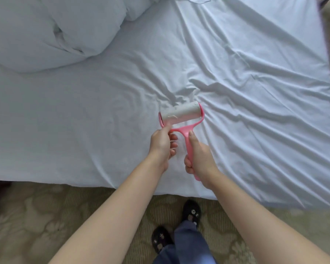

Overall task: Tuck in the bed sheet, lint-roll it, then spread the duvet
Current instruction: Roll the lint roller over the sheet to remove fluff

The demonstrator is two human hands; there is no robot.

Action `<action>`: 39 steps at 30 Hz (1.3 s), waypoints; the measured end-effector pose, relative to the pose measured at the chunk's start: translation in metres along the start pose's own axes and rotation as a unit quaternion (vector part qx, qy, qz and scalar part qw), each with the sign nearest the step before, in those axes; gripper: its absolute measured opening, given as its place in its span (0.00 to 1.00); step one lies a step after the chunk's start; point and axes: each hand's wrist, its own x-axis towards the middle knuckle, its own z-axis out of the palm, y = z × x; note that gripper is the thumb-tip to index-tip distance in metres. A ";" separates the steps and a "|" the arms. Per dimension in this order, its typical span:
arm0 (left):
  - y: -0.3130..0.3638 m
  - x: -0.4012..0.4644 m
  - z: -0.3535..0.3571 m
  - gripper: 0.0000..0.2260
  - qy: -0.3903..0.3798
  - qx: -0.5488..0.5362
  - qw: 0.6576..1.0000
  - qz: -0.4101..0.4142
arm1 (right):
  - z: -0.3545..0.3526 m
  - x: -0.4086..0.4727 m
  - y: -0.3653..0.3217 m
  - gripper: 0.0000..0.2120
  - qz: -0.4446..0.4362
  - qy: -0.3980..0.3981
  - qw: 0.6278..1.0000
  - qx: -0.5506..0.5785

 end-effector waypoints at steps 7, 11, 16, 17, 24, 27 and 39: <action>-0.063 -0.024 -0.015 0.11 0.004 0.020 0.999 -0.049 | -0.003 -0.044 0.060 0.18 0.051 0.012 0.997 0.062; -0.081 -0.021 -0.019 0.11 -0.009 0.027 0.998 -0.064 | -0.007 -0.046 0.075 0.20 0.056 0.026 0.997 0.042; -0.069 0.003 -0.012 0.14 0.005 -0.008 0.998 -0.055 | -0.006 -0.021 0.059 0.22 0.081 -0.001 0.997 0.016; -0.065 0.010 -0.009 0.15 0.015 -0.010 0.998 -0.054 | -0.005 -0.013 0.054 0.22 0.085 -0.001 0.996 0.005; -0.025 0.062 0.005 0.17 0.039 -0.036 0.998 -0.039 | 0.004 0.042 0.013 0.25 0.082 -0.027 0.994 -0.065; -0.002 0.087 0.010 0.17 0.049 -0.036 0.998 -0.027 | 0.012 0.067 -0.007 0.26 0.066 -0.022 0.995 -0.064; 0.031 0.065 0.010 0.13 0.043 -0.020 0.999 0.013 | 0.016 0.055 -0.031 0.25 -0.021 0.000 0.997 -0.080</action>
